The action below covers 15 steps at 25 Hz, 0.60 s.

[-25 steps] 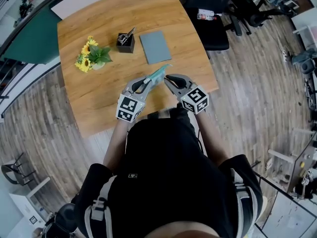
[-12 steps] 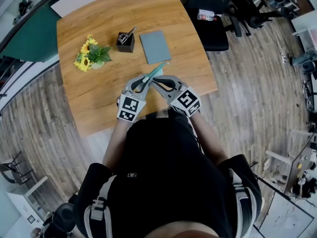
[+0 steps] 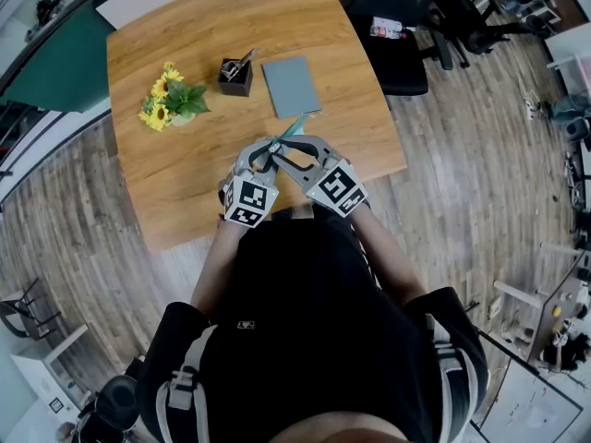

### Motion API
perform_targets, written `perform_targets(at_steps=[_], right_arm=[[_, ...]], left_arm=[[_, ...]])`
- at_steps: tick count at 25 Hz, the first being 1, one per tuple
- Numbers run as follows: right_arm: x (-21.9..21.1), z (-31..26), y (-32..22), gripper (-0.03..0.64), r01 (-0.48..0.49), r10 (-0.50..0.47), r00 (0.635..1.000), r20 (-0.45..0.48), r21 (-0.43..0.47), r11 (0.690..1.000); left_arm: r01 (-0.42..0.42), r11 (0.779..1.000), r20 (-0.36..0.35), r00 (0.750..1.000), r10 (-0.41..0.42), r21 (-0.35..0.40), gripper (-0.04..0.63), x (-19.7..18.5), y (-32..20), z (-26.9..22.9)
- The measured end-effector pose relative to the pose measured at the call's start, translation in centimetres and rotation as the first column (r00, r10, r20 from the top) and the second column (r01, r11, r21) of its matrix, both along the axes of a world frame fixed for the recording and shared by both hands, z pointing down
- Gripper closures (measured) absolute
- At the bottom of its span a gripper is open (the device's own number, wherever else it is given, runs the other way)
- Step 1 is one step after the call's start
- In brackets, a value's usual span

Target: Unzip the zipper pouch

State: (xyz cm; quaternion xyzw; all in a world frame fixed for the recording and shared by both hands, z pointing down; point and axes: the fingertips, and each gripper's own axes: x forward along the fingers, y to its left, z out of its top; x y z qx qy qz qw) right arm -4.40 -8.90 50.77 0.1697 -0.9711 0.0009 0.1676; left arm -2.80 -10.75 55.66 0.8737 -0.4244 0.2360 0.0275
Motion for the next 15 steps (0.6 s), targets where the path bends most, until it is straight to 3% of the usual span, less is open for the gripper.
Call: perform_targets(at_steps=[8,15], right_arm=[[-0.72,0.84,0.15,0.499,0.019,-0.017,0.998,-0.062,0.033,0.999],[-0.25,0.32,-0.11,0.525,-0.002,0.004,0.999,-0.035,0.040,0.999]], left_arm=[[-0.025,1.000,0.042,0.999,0.024,0.015,0.545,0.56,0.23,0.23],[-0.022,1.000,0.036,0.999,0.021,0.009,0.545,0.47,0.04,0.33]])
